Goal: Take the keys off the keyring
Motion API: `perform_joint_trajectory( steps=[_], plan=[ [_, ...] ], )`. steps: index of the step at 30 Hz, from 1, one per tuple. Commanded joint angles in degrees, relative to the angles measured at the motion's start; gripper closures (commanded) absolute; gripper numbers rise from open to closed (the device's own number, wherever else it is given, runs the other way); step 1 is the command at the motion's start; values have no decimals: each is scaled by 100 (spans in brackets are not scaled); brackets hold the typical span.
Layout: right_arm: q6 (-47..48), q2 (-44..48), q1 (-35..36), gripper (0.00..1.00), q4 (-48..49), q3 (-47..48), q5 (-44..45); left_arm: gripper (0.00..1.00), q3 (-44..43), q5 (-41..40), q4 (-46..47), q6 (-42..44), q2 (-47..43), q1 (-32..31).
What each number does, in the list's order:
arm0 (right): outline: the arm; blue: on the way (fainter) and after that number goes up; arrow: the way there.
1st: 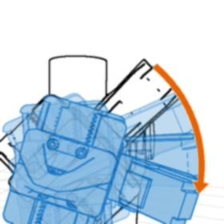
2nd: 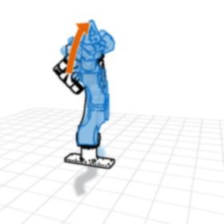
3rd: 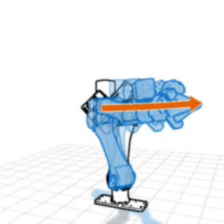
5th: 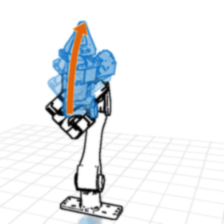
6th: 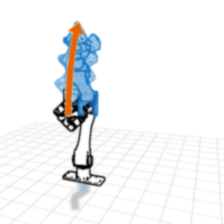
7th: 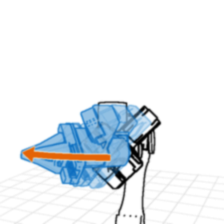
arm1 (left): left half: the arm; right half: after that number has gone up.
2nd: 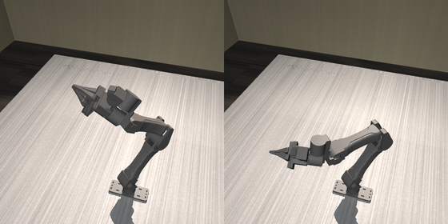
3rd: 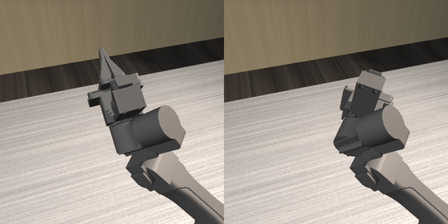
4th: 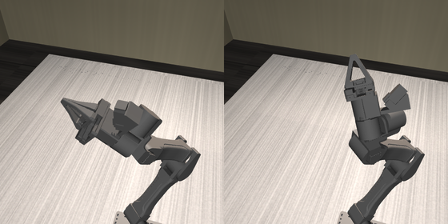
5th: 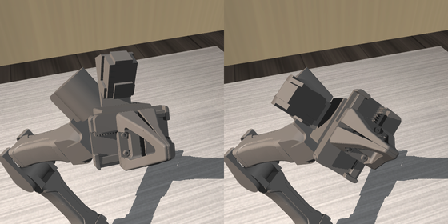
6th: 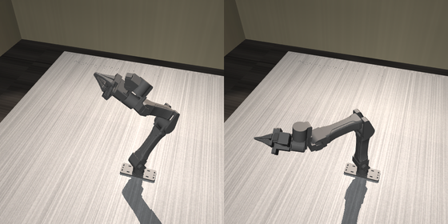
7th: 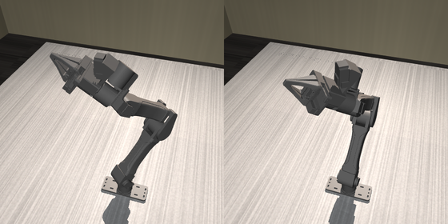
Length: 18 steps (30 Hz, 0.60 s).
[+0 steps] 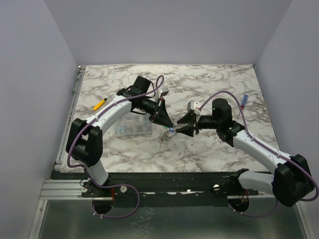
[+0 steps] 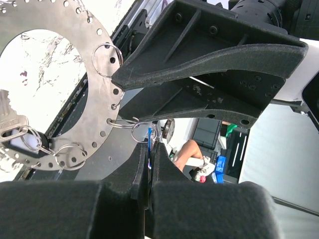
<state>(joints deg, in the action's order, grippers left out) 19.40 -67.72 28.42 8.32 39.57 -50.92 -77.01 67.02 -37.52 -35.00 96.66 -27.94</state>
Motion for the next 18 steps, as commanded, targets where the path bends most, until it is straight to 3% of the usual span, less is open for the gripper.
perform_joint_trajectory(
  steps=[1,8,18],
  plan=[
    [-123,75,-9,50,-221,178,-320,100,-147,69,42,64,63,-26],
    [-381,-3,84,49,-170,421,-159,100,-164,32,80,23,83,-94],
    [-258,-220,243,59,-380,659,343,100,-200,56,139,-33,38,-150]
  ],
)
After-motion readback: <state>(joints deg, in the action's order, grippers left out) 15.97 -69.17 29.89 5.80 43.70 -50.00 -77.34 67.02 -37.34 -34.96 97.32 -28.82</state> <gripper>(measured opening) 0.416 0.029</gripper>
